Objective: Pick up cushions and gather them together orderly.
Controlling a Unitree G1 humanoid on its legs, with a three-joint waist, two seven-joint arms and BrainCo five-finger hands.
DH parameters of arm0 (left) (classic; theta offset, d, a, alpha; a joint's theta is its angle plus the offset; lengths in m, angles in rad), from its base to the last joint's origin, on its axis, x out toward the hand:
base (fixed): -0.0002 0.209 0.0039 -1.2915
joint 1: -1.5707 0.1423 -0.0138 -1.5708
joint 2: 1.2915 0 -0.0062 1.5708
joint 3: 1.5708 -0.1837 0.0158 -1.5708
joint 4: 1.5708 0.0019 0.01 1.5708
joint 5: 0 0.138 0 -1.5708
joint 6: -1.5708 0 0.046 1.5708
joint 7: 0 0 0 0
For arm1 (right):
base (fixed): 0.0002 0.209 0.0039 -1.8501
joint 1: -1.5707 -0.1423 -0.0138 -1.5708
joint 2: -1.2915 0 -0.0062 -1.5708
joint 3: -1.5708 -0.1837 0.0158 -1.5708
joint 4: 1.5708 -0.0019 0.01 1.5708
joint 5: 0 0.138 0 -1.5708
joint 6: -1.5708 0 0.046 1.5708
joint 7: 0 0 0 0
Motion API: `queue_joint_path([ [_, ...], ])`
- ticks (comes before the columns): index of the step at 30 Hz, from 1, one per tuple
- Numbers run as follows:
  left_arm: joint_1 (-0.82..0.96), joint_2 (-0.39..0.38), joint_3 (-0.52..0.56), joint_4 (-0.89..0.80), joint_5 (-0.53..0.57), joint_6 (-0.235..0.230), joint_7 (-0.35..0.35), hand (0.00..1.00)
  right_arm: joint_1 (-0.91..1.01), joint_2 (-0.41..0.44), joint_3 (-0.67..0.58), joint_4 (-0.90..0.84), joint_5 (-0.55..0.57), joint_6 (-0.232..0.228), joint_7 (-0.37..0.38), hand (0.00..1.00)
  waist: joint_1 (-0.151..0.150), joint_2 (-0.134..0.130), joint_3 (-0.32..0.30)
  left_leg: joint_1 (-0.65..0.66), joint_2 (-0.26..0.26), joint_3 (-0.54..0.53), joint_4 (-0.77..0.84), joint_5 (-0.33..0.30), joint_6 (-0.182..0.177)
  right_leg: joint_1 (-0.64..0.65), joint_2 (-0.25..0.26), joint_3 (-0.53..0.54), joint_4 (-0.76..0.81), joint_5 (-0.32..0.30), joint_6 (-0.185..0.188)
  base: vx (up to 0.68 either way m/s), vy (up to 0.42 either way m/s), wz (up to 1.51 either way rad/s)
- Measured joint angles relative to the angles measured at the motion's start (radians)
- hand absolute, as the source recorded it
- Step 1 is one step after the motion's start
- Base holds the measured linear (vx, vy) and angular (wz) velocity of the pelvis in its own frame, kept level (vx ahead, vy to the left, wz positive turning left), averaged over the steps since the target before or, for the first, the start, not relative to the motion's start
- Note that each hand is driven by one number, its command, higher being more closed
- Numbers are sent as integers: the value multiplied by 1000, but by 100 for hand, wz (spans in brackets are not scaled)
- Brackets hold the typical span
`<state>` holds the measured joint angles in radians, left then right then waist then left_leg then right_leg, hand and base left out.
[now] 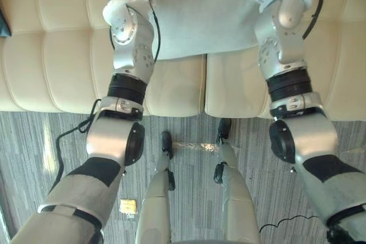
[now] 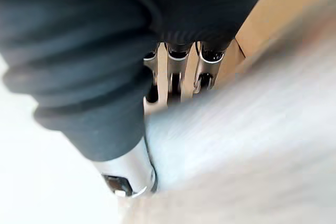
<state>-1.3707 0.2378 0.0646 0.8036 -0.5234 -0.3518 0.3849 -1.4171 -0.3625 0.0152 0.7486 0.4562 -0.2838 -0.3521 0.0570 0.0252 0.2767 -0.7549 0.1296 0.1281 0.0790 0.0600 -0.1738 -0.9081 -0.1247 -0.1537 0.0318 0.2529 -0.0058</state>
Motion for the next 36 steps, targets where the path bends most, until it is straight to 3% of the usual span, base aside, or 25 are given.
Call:
queue_joint_path([
  [5,15,77,9,37,-17,32,-46,0,-8,-117,1,35,134,9,48,0,-5,0,6,9,3,0,1,0,0,0,0,-3,22,0,0,-37,20,-2],
  [8,117,136,92,31,-94,34,-84,0,27,-211,-1,1,180,9,79,0,-10,-1,7,43,7,4,6,0,1,22,0,-2,51,0,0,-19,38,-8],
  [11,340,166,195,-78,-131,32,-86,0,265,-289,-21,-233,193,-2,89,0,-25,0,8,116,13,4,8,-2,2,104,4,1,57,-17,19,9,32,4],
  [14,582,158,185,-256,-124,8,-87,0,542,-287,-78,-458,168,-39,100,0,-30,-2,7,180,11,6,12,-32,15,159,1,11,93,-73,25,47,32,6],
  [18,991,23,127,-481,-51,-16,-104,0,1014,-94,-139,-642,65,-54,119,0,-31,-4,7,318,0,11,12,-63,23,279,-1,27,133,-150,31,102,-12,-4],
  [23,1297,-151,-22,-502,95,-3,-176,0,1392,138,-129,-679,-27,-52,203,0,-31,-18,-9,448,2,24,13,-94,37,390,0,25,158,-196,38,73,-1,-10],
  [26,1398,-204,-75,-385,174,21,-234,0,1530,229,-118,-542,-104,-31,257,0,-33,-29,-50,532,7,29,13,-114,50,474,4,23,158,-213,46,42,6,-7],
  [29,1468,-225,-84,-234,236,53,-272,0,1624,283,-109,-385,-163,-3,283,0,-33,-36,-143,590,10,32,15,-135,46,540,6,21,144,-231,64,37,29,-5],
  [32,1502,-226,-71,-90,290,70,-279,0,1654,316,-109,-219,-181,16,309,0,-33,-44,-213,641,13,45,10,-160,48,614,11,22,90,-225,68,35,60,-10],
  [36,1514,-225,-32,58,351,109,-276,0,1651,326,-111,-44,-225,40,312,0,-33,-49,-256,710,8,65,-3,-176,49,715,14,31,-11,-180,81,42,71,-14],
])
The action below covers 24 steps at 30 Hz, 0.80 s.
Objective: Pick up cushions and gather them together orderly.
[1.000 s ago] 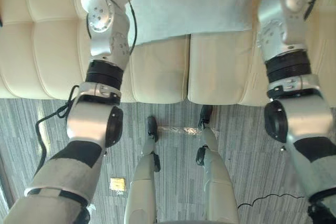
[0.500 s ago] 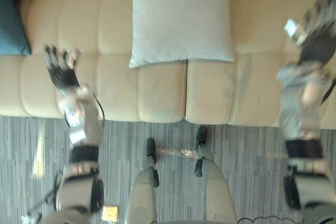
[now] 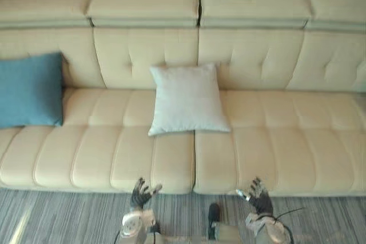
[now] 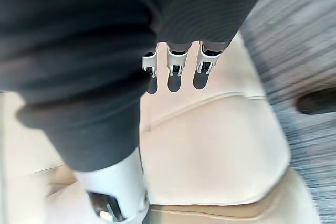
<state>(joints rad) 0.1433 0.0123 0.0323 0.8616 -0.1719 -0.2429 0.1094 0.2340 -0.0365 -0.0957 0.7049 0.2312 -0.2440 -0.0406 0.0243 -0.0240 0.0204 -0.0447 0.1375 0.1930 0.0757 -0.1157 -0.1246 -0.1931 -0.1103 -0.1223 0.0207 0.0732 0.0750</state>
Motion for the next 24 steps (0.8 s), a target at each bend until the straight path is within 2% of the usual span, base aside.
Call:
queue_joint_path([
  [5,-11,11,21,99,67,15,-1,0,-41,-5,-17,153,-38,21,1,0,1,2,-22,43,-22,20,-4,-5,-2,60,-2,47,-104,68,7,38,42,-22],
  [13,-35,33,19,154,154,28,-8,0,-81,-12,-18,261,-77,31,2,0,-9,-2,-17,67,-31,18,18,-33,-2,83,-3,80,-108,74,10,-5,18,-10],
  [16,-64,48,16,172,173,35,-6,0,-124,-20,1,261,-81,31,-1,0,-12,-4,17,55,-30,30,52,-52,-1,47,0,100,-57,68,8,-60,14,-25],
  [18,-88,56,14,170,183,40,-6,0,-143,-27,29,253,-85,31,-2,0,-17,-20,31,17,-37,38,83,-57,14,4,-10,106,-26,75,14,-110,9,-14],
  [19,-106,56,19,169,189,43,-5,0,-157,-29,40,253,-85,31,-3,0,-15,-27,34,6,-42,46,81,-47,30,1,-15,114,-53,111,39,-98,-7,-5],
  [20,-107,53,22,167,189,43,-5,0,-175,-30,49,252,-85,31,-4,0,-14,-15,39,-7,-19,57,80,-36,37,-2,-13,106,-22,85,43,-74,11,16],
  [21,-117,52,20,154,188,44,-5,0,-180,-31,55,251,-87,33,-4,0,-16,0,49,-10,-7,40,81,-24,28,-59,-17,66,242,-93,-3,-32,10,26],
  [22,-114,53,19,144,188,43,-5,0,-180,-32,58,251,-91,35,-4,0,-17,-3,48,-3,-6,33,82,-19,25,-72,-22,53,334,-144,-3,44,-13,53],
  [23,-107,60,20,120,187,43,-4,0,-174,-31,62,252,-106,35,-5,0,-18,-22,37,-4,-20,9,100,-15,24,-83,-47,29,461,-199,15,24,-48,36],
  [24,-115,66,26,121,186,45,-2,0,-179,-32,71,252,-108,34,-6,0,-9,-37,30,-33,-31,4,134,-10,36,-84,-36,24,442,-184,15,-15,-54,27],
])
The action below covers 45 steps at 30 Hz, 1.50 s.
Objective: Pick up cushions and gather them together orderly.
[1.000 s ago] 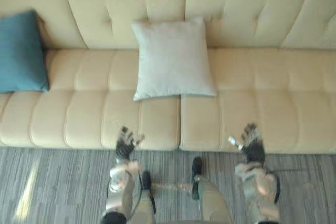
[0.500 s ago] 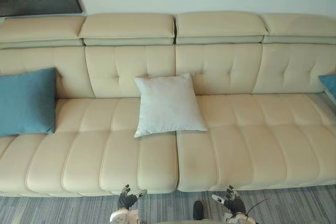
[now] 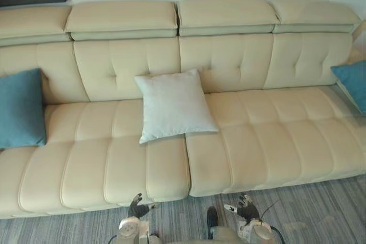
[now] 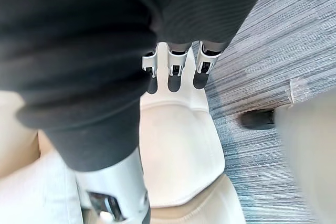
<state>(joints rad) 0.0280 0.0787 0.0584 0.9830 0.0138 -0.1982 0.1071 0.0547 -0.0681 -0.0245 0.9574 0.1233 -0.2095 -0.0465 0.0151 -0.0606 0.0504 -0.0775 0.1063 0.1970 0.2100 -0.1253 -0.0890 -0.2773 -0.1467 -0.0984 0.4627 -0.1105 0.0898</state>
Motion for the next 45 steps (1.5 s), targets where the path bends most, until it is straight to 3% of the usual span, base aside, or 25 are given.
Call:
queue_joint_path([
  [1,0,-3,0,5,-2,3,-2,0,-10,-5,5,-2,-2,-2,-1,0,5,2,-3,-25,0,-2,0,8,20,18,9,13,-70,24,20,-174,-6,-18],
  [2,7,-23,7,7,-9,4,-1,0,-46,-29,8,-2,-3,-4,-5,0,37,63,-22,-52,13,-27,-62,41,57,66,49,61,-170,35,29,-191,10,-20],
  [3,-8,-23,14,2,-17,3,1,0,-78,-26,13,-2,-3,1,-11,0,37,46,-6,-62,10,-7,-60,67,22,47,31,68,-36,-51,-11,-155,-10,-19],
  [5,-27,-6,12,-3,-22,10,11,0,-112,4,46,-14,-4,3,-11,0,53,17,25,-95,13,12,-13,66,14,113,32,50,-148,-93,-17,-149,-165,-25],
  [7,-23,-24,8,1,-28,13,15,0,-123,7,59,-51,-3,-6,-12,0,46,63,57,-117,62,-5,40,56,-1,152,76,29,-219,-45,-45,-238,-163,-20],
  [9,-7,-53,-6,10,-35,15,12,0,-101,5,60,-40,-2,-6,-13,0,37,76,66,-99,89,-15,41,71,-27,173,101,17,-219,-35,-60,-236,-113,5],
  [12,6,-54,-13,16,-34,13,-1,0,-61,-12,42,-8,-2,-5,-13,0,32,59,61,-66,84,-32,-49,126,-51,161,100,-5,-223,-30,-80,-241,-92,16],
  [14,-5,-53,-16,28,-34,14,-6,0,-51,-24,-14,38,-1,-2,-15,0,22,49,58,-92,54,-63,56,83,-22,134,75,-9,-224,-27,-79,-143,24,0],
  [15,3,-53,-16,30,-34,15,-10,0,-40,-40,-29,48,3,4,-14,0,20,50,55,-88,34,-75,110,27,-13,122,62,-6,-224,-23,-77,-100,68,-19],
  [18,25,-43,-16,35,-37,17,-26,0,-4,-51,-53,73,5,15,-10,0,19,77,38,-16,0,-95,73,-103,-24,110,70,48,-230,-5,-47,-98,149,-35],
  [20,33,-30,-17,50,-38,18,-28,0,22,-39,-53,90,5,25,4,0,11,67,24,12,-32,-94,27,-104,-25,133,67,81,-300,46,-26,-62,149,-46],
  [21,49,-20,-18,59,-38,19,-30,0,35,-35,-57,90,8,26,8,0,11,79,14,14,-46,-92,3,-104,-25,140,66,109,-343,67,-23,-1,154,-55],
  [24,63,-10,-36,73,-45,28,-33,0,42,-28,-90,91,8,30,10,0,-8,71,-8,28,-64,-71,-33,-104,-24,160,59,141,-421,128,-21,78,111,-40],
  [26,59,-9,-49,92,-45,30,-36,0,47,-29,-94,93,11,30,9,0,-11,76,-21,36,-64,-71,-33,-104,-22,161,66,157,-442,143,-26,115,57,-30],
  [29,54,-9,-54,111,-44,31,-49,0,40,-29,-94,122,15,30,12,0,-9,84,-28,64,-61,-73,-37,-84,22,175,92,201,-471,168,-23,177,36,-47],
  [33,37,-3,-57,132,-35,31,-54,0,22,-24,-89,125,14,28,27,0,-7,81,-17,97,-50,-49,-29,-93,39,160,128,273,-460,178,-29,142,-1,-82],
  [34,34,-6,-56,132,-35,31,-54,0,11,-26,-83,129,12,29,26,0,-6,88,-13,99,-33,-5,-26,-96,43,120,150,221,-436,201,-39,54,-11,-115],
  [35,32,-12,-55,129,-35,30,-53,0,-15,-24,-67,127,5,30,26,0,1,102,1,92,1,47,-12,-95,46,100,160,63,-425,226,-89,40,-61,-122],
  [36,32,-11,-56,130,-35,32,-52,0,-30,-25,-58,125,4,30,26,0,1,108,8,99,3,71,-15,-95,46,87,145,-99,-380,167,-149,35,-77,-116],
  [37,29,-8,-58,124,-35,33,-53,0,-37,-24,-48,126,1,31,24,0,-1,94,21,127,-10,115,-15,-95,45,88,77,-393,-270,62,-188,50,-93,-101],
  [38,23,-7,-56,125,-35,35,-50,0,-34,-26,-40,127,-2,31,21,0,3,85,33,154,-19,145,9,-101,37,106,53,-489,-231,26,-201,54,-82,-90],
  [41,26,-14,-56,125,-36,35,-50,0,-41,-45,-11,128,-5,31,14,0,15,109,33,184,-6,158,47,-107,33,145,105,-414,-279,33,-199,57,-75,-99],
  [43,17,-15,-56,126,-37,35,-49,0,-47,-47,-7,128,-4,31,13,0,25,116,37,131,47,167,238,-125,24,176,146,-364,-338,27,-180,81,-96,-91],
  [45,11,-22,-56,125,-38,35,-50,0,-31,-56,-12,128,1,30,10,0,21,136,46,58,128,139,494,-111,25,232,201,-342,-373,22,-187,106,-129,-43],
])
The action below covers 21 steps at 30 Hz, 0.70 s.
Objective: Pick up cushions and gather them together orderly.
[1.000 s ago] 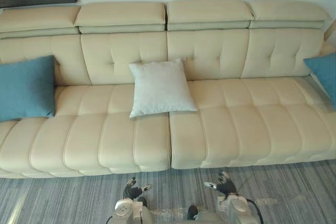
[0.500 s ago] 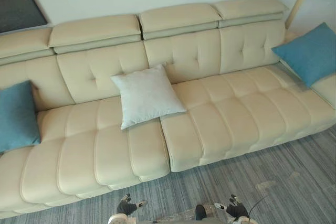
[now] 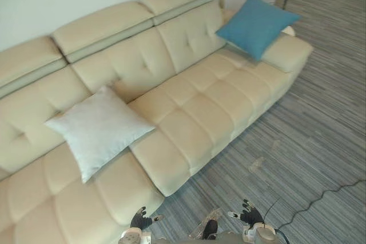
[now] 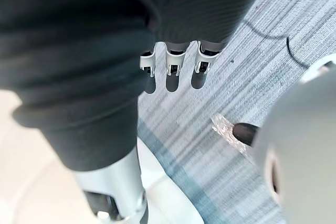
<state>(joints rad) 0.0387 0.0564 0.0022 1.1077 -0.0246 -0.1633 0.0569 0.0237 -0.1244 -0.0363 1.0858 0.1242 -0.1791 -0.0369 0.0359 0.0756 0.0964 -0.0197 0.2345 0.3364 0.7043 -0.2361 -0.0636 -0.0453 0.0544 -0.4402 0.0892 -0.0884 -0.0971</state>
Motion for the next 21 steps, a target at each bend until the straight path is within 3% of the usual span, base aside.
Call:
queue_joint_path([
  [2,0,-7,9,-18,-3,-4,-2,0,15,-5,-4,3,6,1,-4,0,14,3,5,-57,53,-32,180,29,23,43,33,58,-7,-13,-12,103,-63,-70],
  [4,-1,-1,10,-18,-8,-4,-2,0,12,-6,-30,1,12,0,-4,0,11,-11,13,-89,44,-48,210,19,22,59,33,99,-9,-21,-18,137,-33,-69],
  [7,-6,-2,10,-39,-31,-5,2,0,12,-9,-79,12,40,1,-8,0,17,-13,27,-180,-43,-132,126,-31,8,86,12,191,-20,-26,-27,146,17,-88],
  [9,1,-7,8,-57,-48,-6,8,0,2,-16,-79,27,52,1,-10,0,22,-11,29,-210,-144,-226,-131,-25,-10,103,-10,270,-24,-33,-10,190,82,-105],
  [11,9,-11,8,-66,-52,-7,11,0,-5,-16,-79,28,52,1,-11,0,23,-4,30,-207,-195,-319,-356,31,-41,109,-11,328,-29,-43,6,220,112,-96],
  [13,12,-12,7,-69,-51,-7,15,0,-1,-11,-79,28,52,1,-13,0,26,3,33,-208,-214,-379,-507,117,-44,139,0,385,-54,-48,28,300,156,-91],
  [16,14,-8,0,-70,-57,-7,19,0,-5,-4,-78,29,51,1,-14,0,34,1,23,-197,-213,-356,-476,204,24,148,2,480,1,-121,67,376,195,-93],
  [18,14,9,0,-67,-57,-5,19,0,10,10,-81,30,49,1,-13,0,34,-44,10,-171,-235,-296,-472,146,31,111,-38,515,120,-179,113,411,173,-87],
  [19,10,8,4,-66,-60,-5,24,0,11,10,-86,35,49,1,-13,0,50,-51,14,-128,-232,-241,-471,136,46,47,-42,535,299,-209,186,325,121,-88],
  [20,9,7,3,-67,-59,-5,25,0,12,10,-91,38,49,1,-13,0,49,-53,15,-106,-231,-226,-476,127,51,23,-47,530,372,-215,253,453,174,-91],
  [21,13,8,-6,-62,-59,-2,27,0,13,17,-106,43,49,2,-13,0,49,-46,22,-40,-230,-206,-478,101,72,-26,-76,483,558,-207,373,357,133,-57],
])
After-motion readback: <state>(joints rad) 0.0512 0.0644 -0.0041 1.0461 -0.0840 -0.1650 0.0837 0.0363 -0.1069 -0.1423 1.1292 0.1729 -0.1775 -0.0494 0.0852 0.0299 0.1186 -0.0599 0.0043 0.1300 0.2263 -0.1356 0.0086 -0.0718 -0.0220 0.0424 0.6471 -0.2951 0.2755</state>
